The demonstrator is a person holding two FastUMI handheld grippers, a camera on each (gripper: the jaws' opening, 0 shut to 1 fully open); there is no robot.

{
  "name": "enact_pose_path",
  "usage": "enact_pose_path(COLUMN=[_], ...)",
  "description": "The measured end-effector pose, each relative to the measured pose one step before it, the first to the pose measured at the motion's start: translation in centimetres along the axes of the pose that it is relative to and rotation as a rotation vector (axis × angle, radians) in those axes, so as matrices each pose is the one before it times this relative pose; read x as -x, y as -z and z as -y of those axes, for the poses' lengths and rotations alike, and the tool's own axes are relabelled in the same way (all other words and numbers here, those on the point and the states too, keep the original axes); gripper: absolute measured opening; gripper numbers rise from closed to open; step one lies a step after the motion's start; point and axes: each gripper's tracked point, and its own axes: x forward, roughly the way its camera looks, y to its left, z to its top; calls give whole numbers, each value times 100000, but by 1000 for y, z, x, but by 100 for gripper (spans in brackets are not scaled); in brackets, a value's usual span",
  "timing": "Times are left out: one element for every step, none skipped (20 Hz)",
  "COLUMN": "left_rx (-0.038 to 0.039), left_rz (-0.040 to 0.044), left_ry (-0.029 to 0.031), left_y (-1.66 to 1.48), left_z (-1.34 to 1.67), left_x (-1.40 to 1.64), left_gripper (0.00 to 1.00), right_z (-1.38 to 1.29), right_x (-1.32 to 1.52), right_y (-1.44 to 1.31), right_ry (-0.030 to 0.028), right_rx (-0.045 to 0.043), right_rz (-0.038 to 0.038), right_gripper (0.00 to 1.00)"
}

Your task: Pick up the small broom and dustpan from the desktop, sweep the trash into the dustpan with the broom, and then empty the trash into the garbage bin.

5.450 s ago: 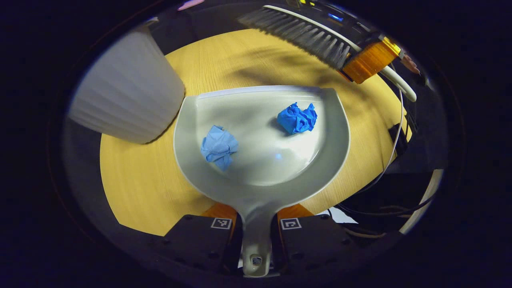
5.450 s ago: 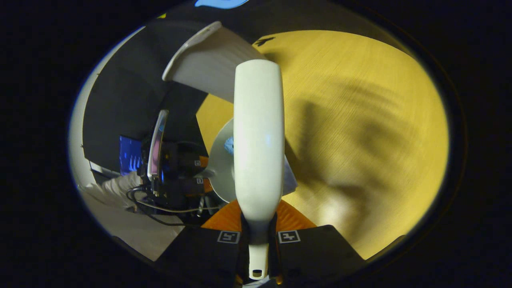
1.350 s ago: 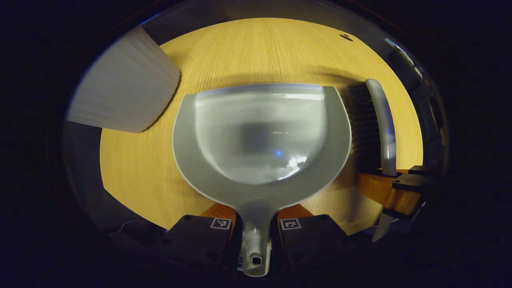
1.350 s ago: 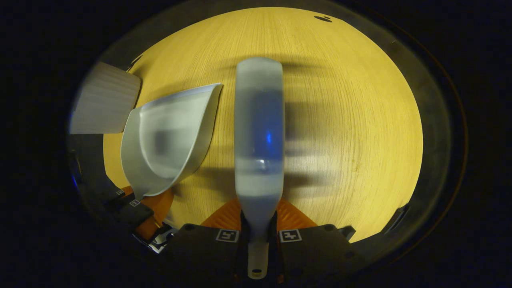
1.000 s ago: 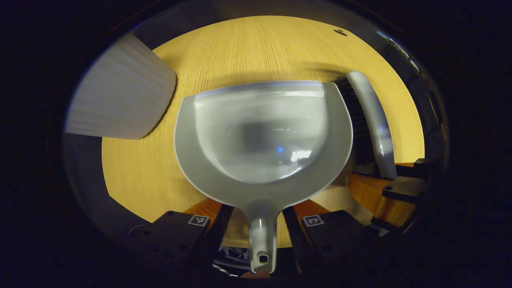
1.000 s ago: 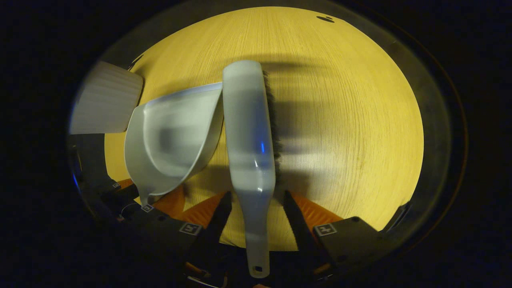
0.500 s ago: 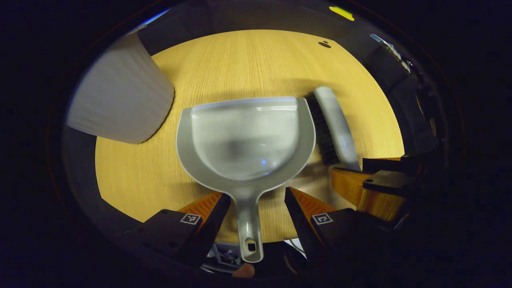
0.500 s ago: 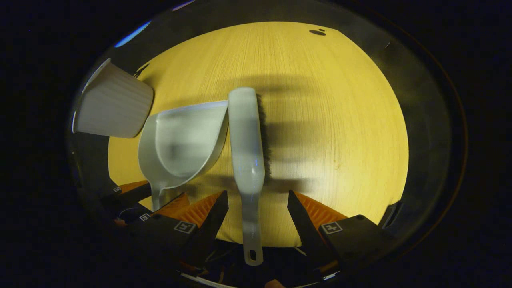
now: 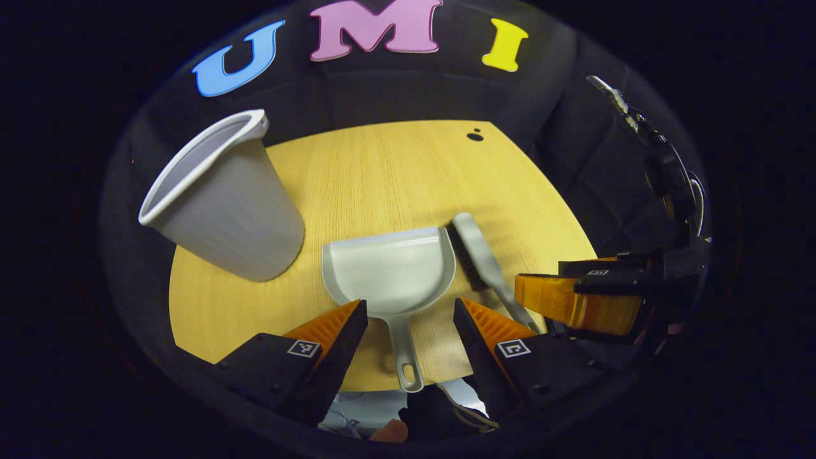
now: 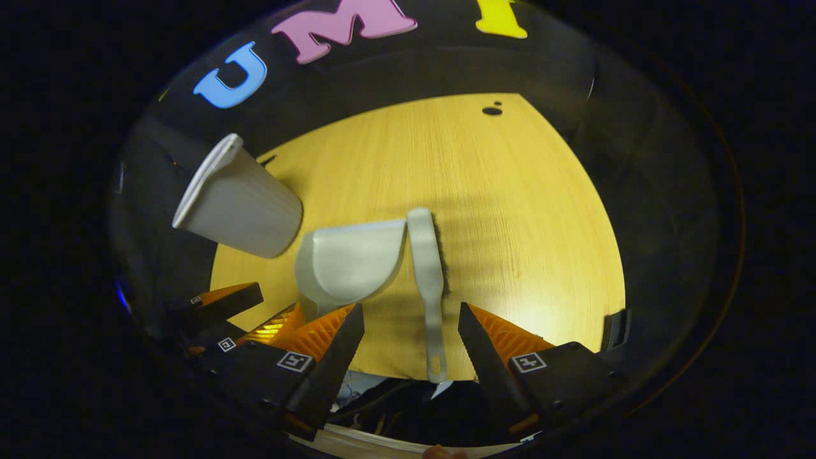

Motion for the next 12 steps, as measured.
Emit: enact_pose_path(left_rx=[-2637,-2608,-2833,-2367,-1251,-194,966,1877,1988,2426,2465,2531], left_rz=[9127,8862,9640,8602,6795,4913,3961,4584,2917,2793,3385,3588], left_ry=[872,355,-255,-839,-1083,-723,-123,669,1166,-147,43,567], left_y=[-1797,-2065,-932,-686,-194,615,545,-52,128,-68,-124,-740], left_z=[100,-17,-15,-256,-131,210,213,71,-48,-361,-61,333], left_x=[1450,1534,557,1121,613,16,168,-453,50,166,158,200], left_gripper=[83,83,83,83,83,83,83,83,82,82,83,82], right_z=[-77,-110,-114,-155,-197,52,248,406,226,372,234,464], right_x=[1490,1414,1517,1414,1195,1344,1083,921,766,1151,751,1300], right_y=[-1557,-1834,-1802,-1794,-1389,-1617,-1122,-423,-583,-1177,-1248,-1658], right_ry=[1241,1652,1715,1476,1087,2061,1563,1293,1035,601,1052,1190], right_rx=[2430,3646,3772,3044,1738,509,-1369,-967,-586,1225,2627,4229], right_rz=[8432,8677,8759,7555,6497,7013,6449,7265,5642,5620,6802,6390], right_gripper=[97,92,96,96,96,93,97,96,96,96,96,96])
